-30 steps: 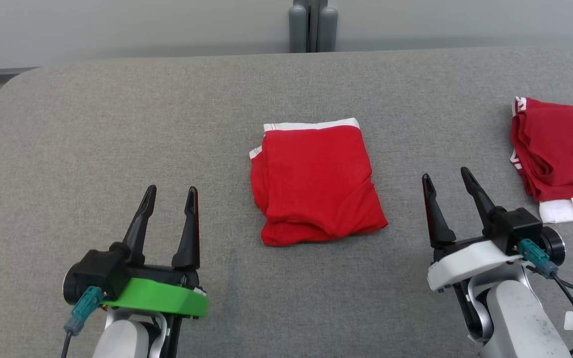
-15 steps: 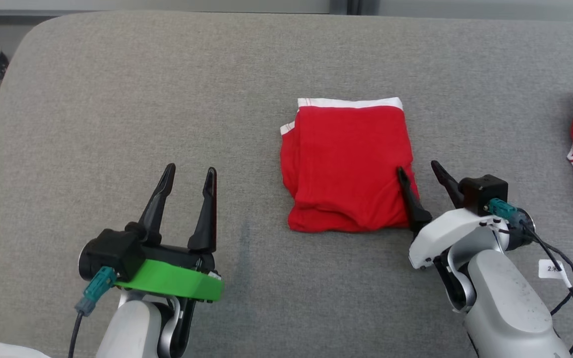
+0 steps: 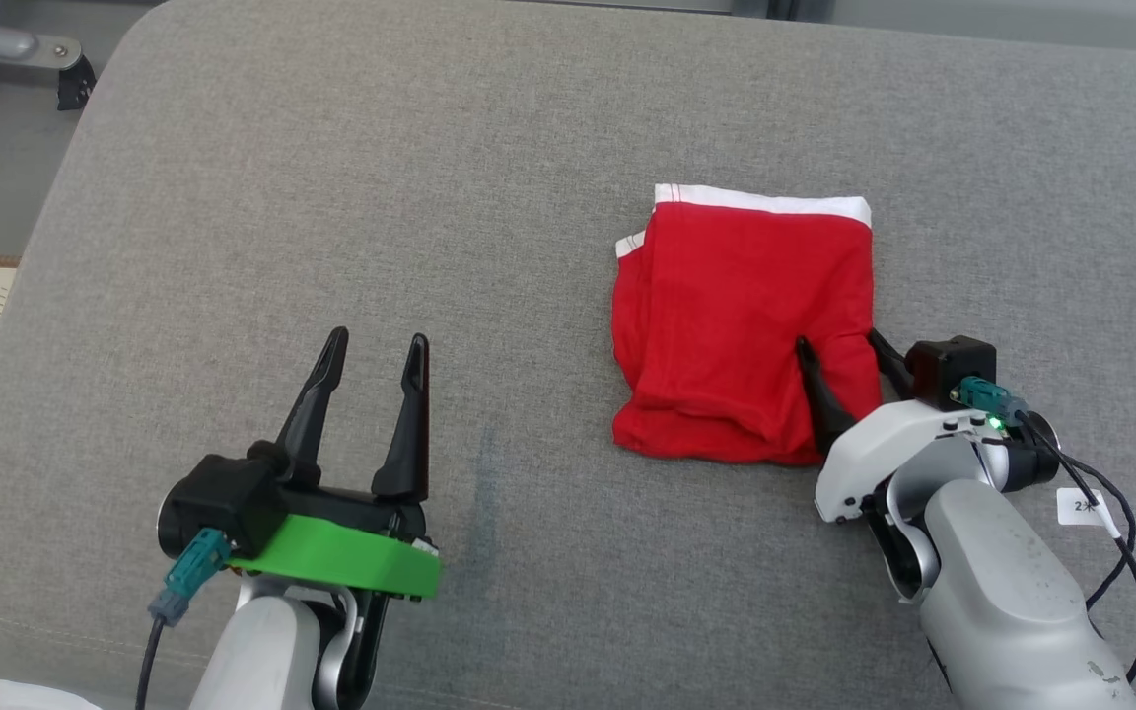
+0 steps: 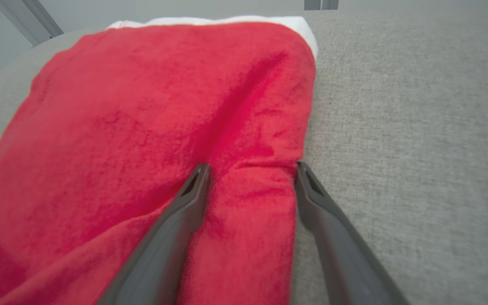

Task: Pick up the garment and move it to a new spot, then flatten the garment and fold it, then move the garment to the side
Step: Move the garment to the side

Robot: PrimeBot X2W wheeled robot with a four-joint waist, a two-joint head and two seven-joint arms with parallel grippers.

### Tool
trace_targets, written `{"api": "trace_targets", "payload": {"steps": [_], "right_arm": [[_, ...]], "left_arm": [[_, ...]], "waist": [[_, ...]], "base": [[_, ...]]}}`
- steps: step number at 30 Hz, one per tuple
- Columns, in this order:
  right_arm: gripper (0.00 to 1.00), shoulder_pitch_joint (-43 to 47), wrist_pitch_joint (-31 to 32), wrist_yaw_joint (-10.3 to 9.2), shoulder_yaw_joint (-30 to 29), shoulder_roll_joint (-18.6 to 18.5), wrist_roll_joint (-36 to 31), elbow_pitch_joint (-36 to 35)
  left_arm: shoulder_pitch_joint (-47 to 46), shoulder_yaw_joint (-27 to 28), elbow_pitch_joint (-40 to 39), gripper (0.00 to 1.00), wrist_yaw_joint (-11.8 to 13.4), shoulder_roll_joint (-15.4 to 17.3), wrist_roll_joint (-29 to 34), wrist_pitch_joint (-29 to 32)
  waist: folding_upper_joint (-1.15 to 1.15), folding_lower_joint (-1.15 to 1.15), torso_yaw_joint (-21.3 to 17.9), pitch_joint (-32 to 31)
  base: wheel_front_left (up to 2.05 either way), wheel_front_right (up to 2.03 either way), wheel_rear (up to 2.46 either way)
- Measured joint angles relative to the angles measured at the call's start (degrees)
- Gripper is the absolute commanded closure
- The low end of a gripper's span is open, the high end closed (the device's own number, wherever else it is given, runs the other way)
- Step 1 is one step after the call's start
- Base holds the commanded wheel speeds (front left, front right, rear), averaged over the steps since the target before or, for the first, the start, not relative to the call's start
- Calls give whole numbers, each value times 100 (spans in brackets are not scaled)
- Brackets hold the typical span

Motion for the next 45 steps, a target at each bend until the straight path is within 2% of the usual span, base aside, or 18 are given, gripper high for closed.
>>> {"api": "trace_targets", "payload": {"steps": [1, 2, 3, 4, 14, 22, 28, 36, 41, 45], "right_arm": [[0, -31, -1, 0, 29, -11, -23, 66], [53, -55, 0, 0, 49, -23, -55, 148], [94, -59, -3, 0, 105, -42, -99, 208], [100, -61, -13, 0, 166, -58, -152, 249], [100, -180, -430, 5, 568, -316, -1068, 345], [100, -499, -410, 5, 1184, -883, -1584, -75], [100, -1006, -135, 5, 1967, -1740, -1427, -608], [100, -1625, 335, 4, 2719, -2942, -791, -1321], [100, -1834, 464, 5, 2752, -3545, -587, -1417], [100, -1896, 489, 5, 2576, -3797, -478, -1277]], "left_arm": [[-1, -7, 2, 0, 0, 0, -1, -1], [0, -22, 13, 0, 0, 0, -7, -1], [0, -54, 30, 0, 0, 0, -8, -1], [2, -94, 40, 0, 0, 0, -7, -1], [110, -164, 86, 0, -1, -2, 162, -1], [126, -179, -49, 0, -3, -1, 220, -1], [-109, -294, -120, 0, -7, -3, 331, -1], [-643, -534, -163, 0, -7, -3, 512, -1], [-1010, -683, -187, 0, -7, 73, 554, -1], [-1209, -795, -212, 0, -7, 196, 553, -1]], "waist": [[0, 0, 0, -2], [0, 0, 1, -14], [0, 0, 3, -35], [0, 0, 5, -53], [0, 0, -211, -172], [0, 0, -678, -201], [0, 0, -1171, -106], [0, 0, -1828, 260], [0, 0, -2092, 683], [0, 0, -2236, 1027]], "base": [[0, 0, 0], [0, 0, 0], [0, 0, 0], [0, 0, 0], [0, 0, 0], [0, 0, 0], [0, 0, 0], [0, 0, 0], [0, 0, 0], [0, 0, 0]]}}
